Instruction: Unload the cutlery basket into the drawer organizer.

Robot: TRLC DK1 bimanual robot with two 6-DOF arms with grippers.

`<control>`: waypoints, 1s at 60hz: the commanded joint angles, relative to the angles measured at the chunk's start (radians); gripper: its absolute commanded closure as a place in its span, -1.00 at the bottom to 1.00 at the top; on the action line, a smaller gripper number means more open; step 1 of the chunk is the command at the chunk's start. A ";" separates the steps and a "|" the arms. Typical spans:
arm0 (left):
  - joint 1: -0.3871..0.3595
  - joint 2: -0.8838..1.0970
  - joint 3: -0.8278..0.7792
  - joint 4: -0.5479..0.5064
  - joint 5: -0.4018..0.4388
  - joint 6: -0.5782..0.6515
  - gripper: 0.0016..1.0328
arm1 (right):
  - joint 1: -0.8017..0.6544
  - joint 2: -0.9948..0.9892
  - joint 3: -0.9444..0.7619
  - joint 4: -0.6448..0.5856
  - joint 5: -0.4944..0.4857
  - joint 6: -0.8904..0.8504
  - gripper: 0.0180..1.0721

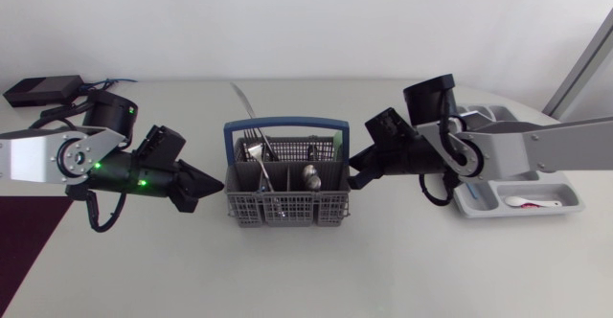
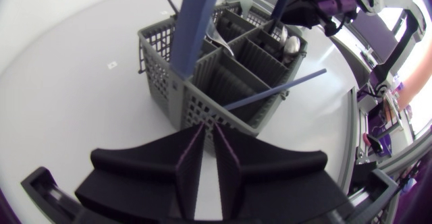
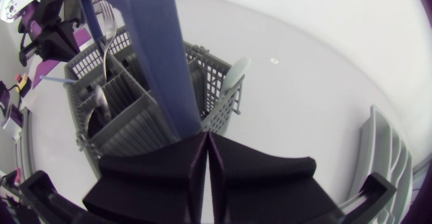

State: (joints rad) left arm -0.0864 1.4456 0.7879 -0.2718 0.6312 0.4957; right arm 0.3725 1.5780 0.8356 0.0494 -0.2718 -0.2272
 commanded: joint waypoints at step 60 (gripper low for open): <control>-0.449 -0.320 -0.250 0.349 -0.435 0.092 0.11 | 0.098 -0.417 -0.248 -0.086 0.069 -0.027 -0.22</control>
State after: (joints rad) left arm -0.5224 1.0893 0.5522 0.0555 0.2001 0.5621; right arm 0.4580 1.1667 0.6197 -0.0338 -0.2111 -0.2626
